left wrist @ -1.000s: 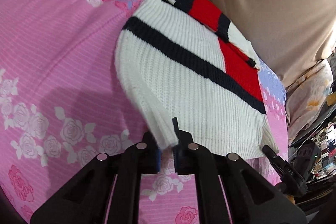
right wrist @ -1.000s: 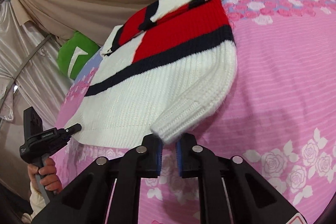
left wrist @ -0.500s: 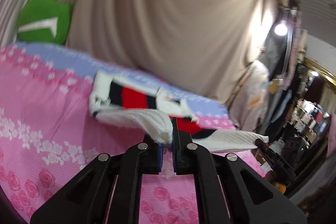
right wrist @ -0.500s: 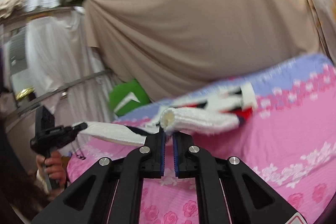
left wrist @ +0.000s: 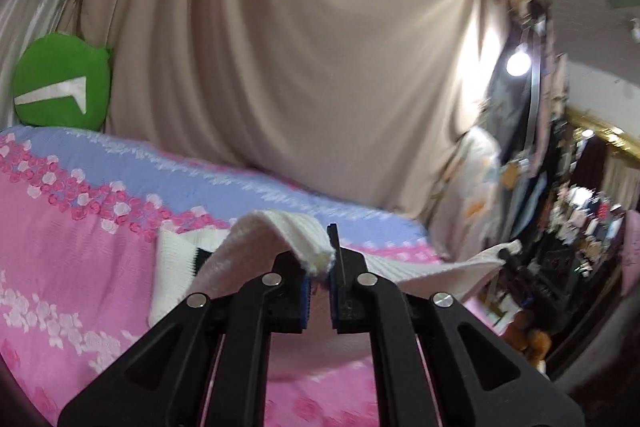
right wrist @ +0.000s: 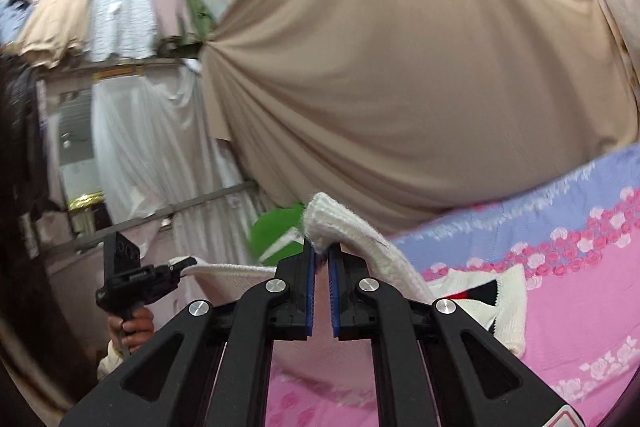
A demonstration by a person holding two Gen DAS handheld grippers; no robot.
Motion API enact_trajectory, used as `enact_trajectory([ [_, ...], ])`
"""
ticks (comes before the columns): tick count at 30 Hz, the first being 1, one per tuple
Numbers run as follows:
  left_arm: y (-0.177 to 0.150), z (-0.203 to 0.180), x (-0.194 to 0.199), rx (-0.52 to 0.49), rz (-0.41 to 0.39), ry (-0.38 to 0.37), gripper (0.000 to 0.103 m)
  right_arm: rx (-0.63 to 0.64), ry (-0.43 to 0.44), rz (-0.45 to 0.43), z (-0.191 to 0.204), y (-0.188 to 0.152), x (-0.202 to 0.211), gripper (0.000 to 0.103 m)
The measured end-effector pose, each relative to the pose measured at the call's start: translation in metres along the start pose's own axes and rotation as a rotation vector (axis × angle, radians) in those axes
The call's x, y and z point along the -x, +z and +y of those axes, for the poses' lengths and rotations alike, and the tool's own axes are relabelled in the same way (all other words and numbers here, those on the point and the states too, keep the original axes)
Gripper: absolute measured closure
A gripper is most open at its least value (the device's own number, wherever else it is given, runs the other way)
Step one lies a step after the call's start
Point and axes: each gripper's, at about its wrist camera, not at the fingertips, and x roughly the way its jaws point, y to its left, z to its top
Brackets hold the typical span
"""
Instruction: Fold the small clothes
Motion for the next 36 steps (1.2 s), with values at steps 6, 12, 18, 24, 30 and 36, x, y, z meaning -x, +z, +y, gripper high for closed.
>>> enact_trajectory([
  [6, 0.005, 0.073, -0.165, 0.112, 0.253, 0.211, 0.097, -0.149, -0.161, 0.193, -0.091, 0.007, -0.117, 0.098],
  [12, -0.028, 0.137, -0.252, 0.239, 0.408, 0.330, 0.094, -0.251, -0.328, 0.353, -0.166, -0.011, -0.196, 0.099],
  [18, -0.039, 0.148, -0.266, 0.229, 0.399, 0.328, 0.080, -0.266, -0.411, 0.334, -0.186, -0.020, -0.199, 0.086],
  [24, -0.012, 0.129, -0.198, 0.171, 0.179, 0.370, 0.009, -0.125, -0.421, 0.331, -0.155, -0.022, -0.162, 0.044],
  [30, -0.033, 0.143, -0.252, 0.184, 0.392, 0.367, 0.025, -0.088, -0.516, 0.504, -0.174, -0.048, -0.208, 0.045],
  [36, -0.022, 0.134, -0.240, 0.164, 0.358, 0.361, 0.096, -0.053, -0.457, 0.426, -0.154, -0.032, -0.192, 0.102],
])
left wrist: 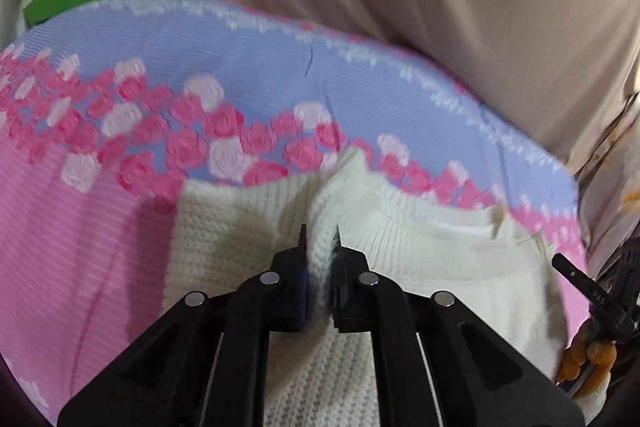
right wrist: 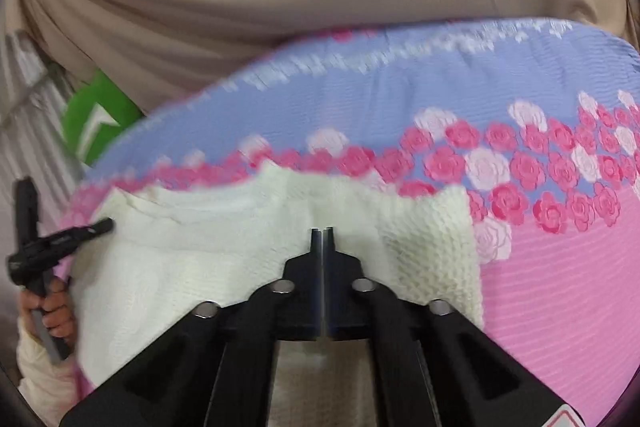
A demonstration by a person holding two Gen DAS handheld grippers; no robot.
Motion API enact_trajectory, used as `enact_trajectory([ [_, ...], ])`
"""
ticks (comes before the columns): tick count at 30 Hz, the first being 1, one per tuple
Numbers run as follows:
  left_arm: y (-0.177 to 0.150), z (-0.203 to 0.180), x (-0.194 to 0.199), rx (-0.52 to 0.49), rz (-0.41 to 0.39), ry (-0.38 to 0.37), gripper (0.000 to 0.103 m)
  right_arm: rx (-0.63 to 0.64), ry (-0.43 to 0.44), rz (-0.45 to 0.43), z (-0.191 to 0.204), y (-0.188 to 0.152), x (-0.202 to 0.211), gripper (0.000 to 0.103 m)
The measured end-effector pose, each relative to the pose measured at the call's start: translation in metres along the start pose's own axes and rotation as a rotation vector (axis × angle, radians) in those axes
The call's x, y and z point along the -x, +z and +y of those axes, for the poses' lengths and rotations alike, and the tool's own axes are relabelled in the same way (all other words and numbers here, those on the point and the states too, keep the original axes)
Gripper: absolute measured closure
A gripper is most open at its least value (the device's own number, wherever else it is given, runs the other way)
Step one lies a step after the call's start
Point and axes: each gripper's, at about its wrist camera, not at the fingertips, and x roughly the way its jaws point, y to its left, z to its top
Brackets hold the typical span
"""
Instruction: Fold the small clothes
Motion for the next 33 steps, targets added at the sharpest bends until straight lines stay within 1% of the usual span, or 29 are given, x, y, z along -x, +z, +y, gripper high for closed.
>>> enact_trajectory([
  [1, 0.004, 0.001, 0.012, 0.003, -0.033, -0.018, 0.096, -0.017, 0.008, -0.082, -0.001, 0.005, 0.023, 0.103],
  [2, 0.008, 0.001, 0.027, 0.007, -0.070, -0.043, 0.096, -0.024, 0.012, -0.131, -0.003, 0.006, 0.037, 0.103],
  [3, 0.011, 0.000, 0.034, 0.006, -0.092, -0.047, 0.096, -0.033, 0.010, -0.180, -0.006, 0.008, 0.049, 0.103],
  [4, 0.014, -0.001, 0.035, -0.004, -0.096, -0.044, 0.096, -0.040, 0.007, -0.207, -0.012, 0.010, 0.053, 0.103],
  [5, 0.015, -0.002, 0.029, -0.021, -0.085, -0.029, 0.096, -0.048, -0.009, -0.206, -0.019, 0.010, 0.050, 0.102],
  [6, 0.015, -0.002, 0.019, -0.024, -0.064, -0.007, 0.096, -0.056, -0.024, -0.168, -0.025, 0.010, 0.040, 0.099],
  [7, 0.013, 0.001, 0.004, -0.015, -0.022, 0.000, 0.096, -0.060, -0.027, -0.116, -0.026, 0.009, 0.029, 0.091],
  [8, 0.011, 0.006, -0.006, 0.005, 0.010, -0.008, 0.096, -0.058, -0.037, -0.058, -0.027, 0.007, 0.017, 0.088],
  [9, 0.007, 0.011, -0.018, 0.031, 0.042, -0.015, 0.096, -0.045, -0.041, -0.010, -0.025, 0.003, 0.006, 0.083],
  [10, 0.003, 0.014, -0.024, 0.040, 0.055, -0.011, 0.096, -0.025, -0.036, 0.026, -0.021, 0.000, -0.003, 0.077],
  [11, 0.001, 0.017, -0.028, 0.051, 0.061, -0.007, 0.096, -0.003, -0.036, 0.062, -0.016, -0.003, -0.013, 0.058],
  [12, -0.001, 0.019, -0.031, 0.060, 0.064, -0.008, 0.096, 0.009, -0.047, 0.084, -0.014, -0.008, -0.022, 0.045],
  [13, -0.002, 0.021, -0.032, 0.067, 0.067, -0.011, 0.096, 0.027, -0.064, 0.118, -0.010, -0.012, -0.034, 0.045],
  [14, -0.002, 0.022, -0.033, 0.072, 0.068, -0.012, 0.096, 0.047, -0.079, 0.147, -0.007, -0.014, -0.044, 0.047],
  [15, -0.001, 0.022, -0.031, 0.073, 0.067, -0.013, 0.096, 0.064, -0.091, 0.157, -0.004, -0.016, -0.048, 0.075],
  [16, -0.001, 0.021, -0.028, 0.071, 0.059, -0.011, 0.096, 0.079, -0.083, 0.147, 0.000, -0.015, -0.045, 0.094],
  [18, 0.003, 0.019, -0.012, 0.058, 0.018, -0.015, 0.096, 0.039, -0.008, 0.027, 0.003, -0.007, -0.012, 0.095],
  [20, 0.009, 0.017, 0.013, 0.062, -0.051, -0.033, 0.096, -0.018, 0.077, -0.137, -0.002, 0.004, 0.040, 0.096],
  [21, 0.011, 0.018, 0.019, 0.063, -0.069, -0.026, 0.096, -0.043, 0.108, -0.207, -0.009, 0.007, 0.061, 0.096],
  [22, 0.013, 0.020, 0.021, 0.064, -0.083, -0.006, 0.096, -0.064, 0.115, -0.240, -0.016, 0.008, 0.072, 0.096],
  [23, 0.014, 0.023, 0.017, 0.060, -0.081, 0.005, 0.096, -0.077, 0.100, -0.229, -0.025, 0.009, 0.070, 0.097],
  [24, 0.013, 0.028, 0.004, 0.066, -0.052, 0.012, 0.096, -0.082, 0.062, -0.193, -0.032, 0.010, 0.059, 0.097],
  [25, 0.010, 0.032, -0.010, 0.082, -0.014, 0.021, 0.096, -0.084, -0.018, -0.123, -0.042, 0.005, 0.036, 0.097],
  [26, 0.005, 0.037, -0.030, 0.092, 0.041, 0.036, 0.096, -0.080, -0.070, -0.049, -0.050, -0.002, 0.014, 0.097],
  [27, 0.000, 0.040, -0.039, 0.095, 0.046, 0.048, 0.096, -0.089, -0.099, 0.009, -0.057, -0.010, -0.004, 0.097],
  [28, 0.000, 0.037, -0.036, 0.080, 0.028, 0.058, 0.096, -0.105, -0.103, 0.033, -0.061, -0.014, -0.011, 0.097],
  [30, 0.003, 0.031, -0.029, 0.055, 0.018, 0.080, 0.096, -0.131, -0.084, 0.025, -0.064, -0.017, -0.011, 0.097],
  [32, 0.002, 0.026, -0.031, 0.021, 0.031, 0.106, 0.095, -0.121, -0.081, 0.032, -0.060, -0.013, -0.013, 0.096],
  [33, 0.000, 0.024, -0.031, 0.009, 0.032, 0.113, 0.092, -0.113, -0.085, 0.031, -0.057, -0.011, -0.012, 0.095],
])
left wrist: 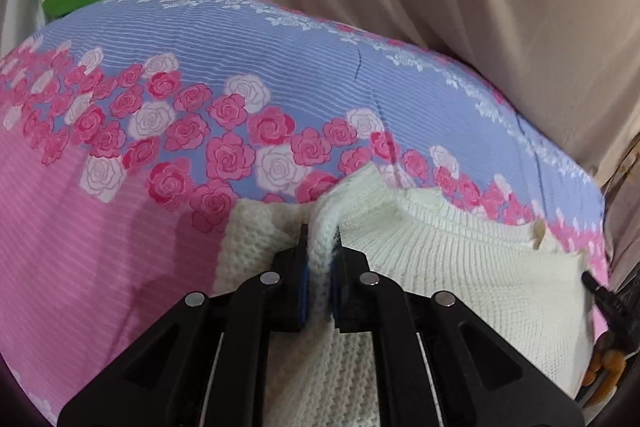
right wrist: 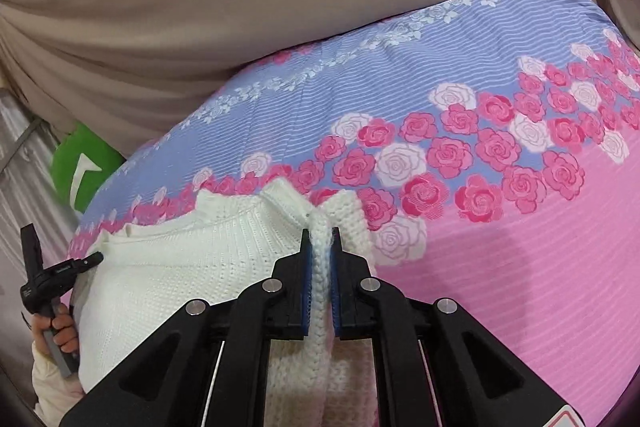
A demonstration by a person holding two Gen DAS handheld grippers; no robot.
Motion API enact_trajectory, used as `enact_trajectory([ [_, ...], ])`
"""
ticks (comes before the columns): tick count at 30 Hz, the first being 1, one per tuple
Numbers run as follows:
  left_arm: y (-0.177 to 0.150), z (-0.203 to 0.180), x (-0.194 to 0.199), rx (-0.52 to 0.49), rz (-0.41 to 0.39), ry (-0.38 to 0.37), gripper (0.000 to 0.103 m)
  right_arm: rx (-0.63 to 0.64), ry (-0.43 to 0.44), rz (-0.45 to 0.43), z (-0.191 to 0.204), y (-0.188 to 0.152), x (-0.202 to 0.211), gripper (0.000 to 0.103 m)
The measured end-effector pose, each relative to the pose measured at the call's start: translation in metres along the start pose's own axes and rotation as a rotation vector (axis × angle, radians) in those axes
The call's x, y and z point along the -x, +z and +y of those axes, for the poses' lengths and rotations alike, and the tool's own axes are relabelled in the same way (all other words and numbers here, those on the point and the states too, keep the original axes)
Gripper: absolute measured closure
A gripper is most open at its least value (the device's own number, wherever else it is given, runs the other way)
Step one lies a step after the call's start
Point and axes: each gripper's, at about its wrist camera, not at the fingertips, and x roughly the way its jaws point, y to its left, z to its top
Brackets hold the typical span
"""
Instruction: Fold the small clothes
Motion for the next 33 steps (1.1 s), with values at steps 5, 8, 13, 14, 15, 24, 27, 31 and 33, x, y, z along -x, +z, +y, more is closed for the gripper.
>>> enact_trajectory([
  [5, -0.020, -0.022, 0.065, -0.086, -0.134, 0.085, 0.066, 0.073, -0.007, -0.149, 0.042, -0.016, 0.065, 0.085],
  [8, -0.044, -0.045, 0.106, -0.157, -0.157, 0.016, 0.060, 0.192, 0.106, -0.092, 0.088, -0.046, 0.084, 0.086],
  [13, -0.112, -0.123, 0.113, -0.387, -0.015, -0.170, 0.060, 0.353, 0.368, 0.172, 0.177, -0.128, 0.053, 0.087],
  [14, -0.123, -0.131, 0.106, -0.403, 0.014, -0.177, 0.060, 0.391, 0.359, 0.198, 0.186, -0.141, 0.046, 0.090],
  [15, -0.131, -0.133, 0.099, -0.409, 0.037, -0.150, 0.061, 0.424, 0.325, 0.209, 0.189, -0.150, 0.042, 0.091],
  [24, -0.151, -0.010, 0.102, -0.237, 0.103, 0.153, 0.070, 0.154, -0.037, 0.152, 0.032, -0.149, 0.096, 0.103],
  [27, -0.155, 0.006, 0.114, -0.178, 0.094, 0.141, 0.072, 0.111, -0.073, 0.135, 0.012, -0.149, 0.113, 0.103],
  [31, -0.150, -0.009, 0.128, -0.137, 0.043, 0.115, 0.071, 0.119, -0.076, 0.051, 0.034, -0.139, 0.123, 0.094],
  [33, -0.144, -0.008, 0.136, -0.101, -0.007, 0.138, 0.049, 0.109, -0.077, 0.008, 0.038, -0.136, 0.127, 0.065],
])
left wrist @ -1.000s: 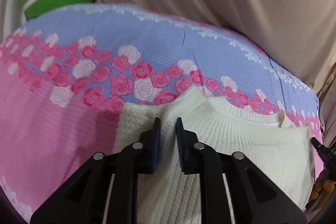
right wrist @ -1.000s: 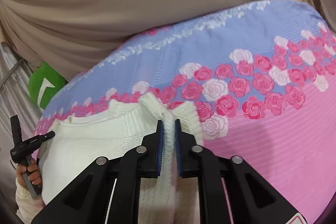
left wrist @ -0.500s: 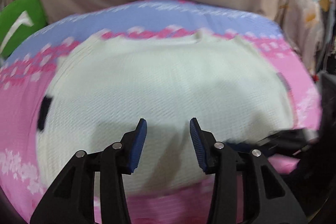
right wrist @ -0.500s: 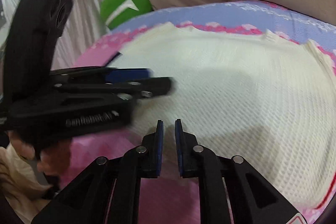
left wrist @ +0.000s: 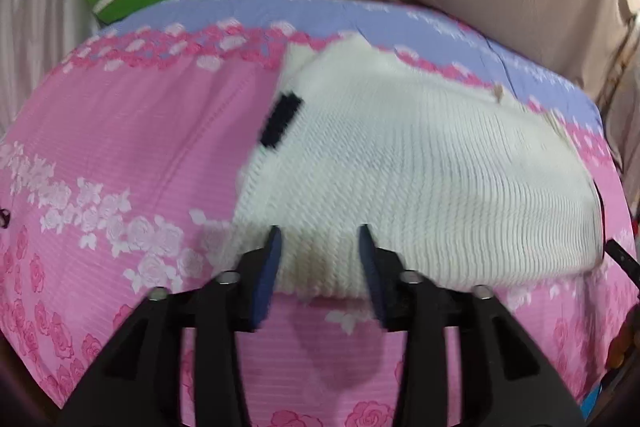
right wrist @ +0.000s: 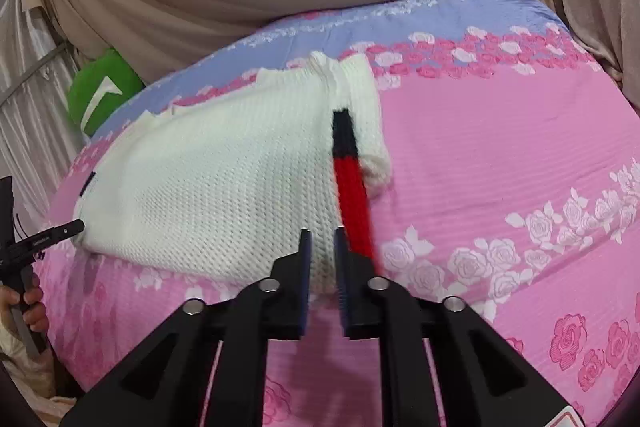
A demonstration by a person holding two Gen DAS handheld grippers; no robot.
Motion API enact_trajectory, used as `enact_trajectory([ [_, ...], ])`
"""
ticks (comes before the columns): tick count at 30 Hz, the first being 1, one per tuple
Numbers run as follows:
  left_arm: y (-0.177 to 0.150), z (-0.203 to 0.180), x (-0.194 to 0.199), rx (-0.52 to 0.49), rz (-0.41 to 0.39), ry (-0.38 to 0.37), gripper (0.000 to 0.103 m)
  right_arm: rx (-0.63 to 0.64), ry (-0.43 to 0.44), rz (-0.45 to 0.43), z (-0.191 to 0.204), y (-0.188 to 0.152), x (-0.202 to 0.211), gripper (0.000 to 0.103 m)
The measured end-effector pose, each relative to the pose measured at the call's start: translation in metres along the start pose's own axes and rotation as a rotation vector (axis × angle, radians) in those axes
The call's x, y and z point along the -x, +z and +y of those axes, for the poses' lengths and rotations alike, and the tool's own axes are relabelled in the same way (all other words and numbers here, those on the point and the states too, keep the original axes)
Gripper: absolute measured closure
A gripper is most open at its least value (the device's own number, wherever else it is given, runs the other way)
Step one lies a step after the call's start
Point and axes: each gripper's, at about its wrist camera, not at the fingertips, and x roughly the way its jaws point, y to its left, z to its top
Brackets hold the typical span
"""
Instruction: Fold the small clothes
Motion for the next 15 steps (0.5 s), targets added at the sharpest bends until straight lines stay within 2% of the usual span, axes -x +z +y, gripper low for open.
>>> enact_trajectory([
  [1, 0.002, 0.007, 0.000, 0.030, -0.006, 0.014, 0.046, -0.007, -0.005, -0.006, -0.001, 0.001, -0.002, 0.060],
  [2, 0.004, 0.018, -0.002, 0.075, -0.009, 0.025, 0.046, -0.014, -0.011, 0.008, -0.004, 0.002, -0.008, 0.059],
  [4, 0.003, 0.041, -0.007, 0.165, 0.006, 0.020, 0.046, -0.036, -0.007, 0.076, -0.004, -0.005, -0.024, 0.058],
  [5, 0.002, 0.051, -0.011, 0.204, 0.024, -0.001, 0.046, -0.041, -0.013, 0.088, -0.004, -0.008, -0.029, 0.057],
  [8, -0.002, 0.058, -0.031, 0.236, 0.097, -0.083, 0.047, -0.033, -0.041, 0.082, 0.001, -0.011, -0.033, 0.057],
  [9, -0.003, 0.054, -0.031, 0.218, 0.075, -0.069, 0.052, -0.038, -0.034, 0.083, 0.001, -0.010, -0.034, 0.068],
  [10, -0.001, 0.045, -0.032, 0.175, 0.076, -0.073, 0.063, -0.039, -0.030, 0.083, 0.001, -0.008, -0.035, 0.074],
  [11, -0.001, 0.041, -0.033, 0.169, 0.090, -0.098, 0.078, -0.047, -0.025, 0.071, 0.000, -0.006, -0.032, 0.085],
  [12, 0.001, 0.040, -0.032, 0.177, 0.089, -0.110, 0.083, -0.062, -0.010, 0.062, -0.002, -0.003, -0.029, 0.090],
  [15, 0.004, 0.043, -0.021, 0.158, 0.086, -0.119, 0.087, -0.082, -0.014, 0.017, -0.010, 0.004, -0.007, 0.094],
])
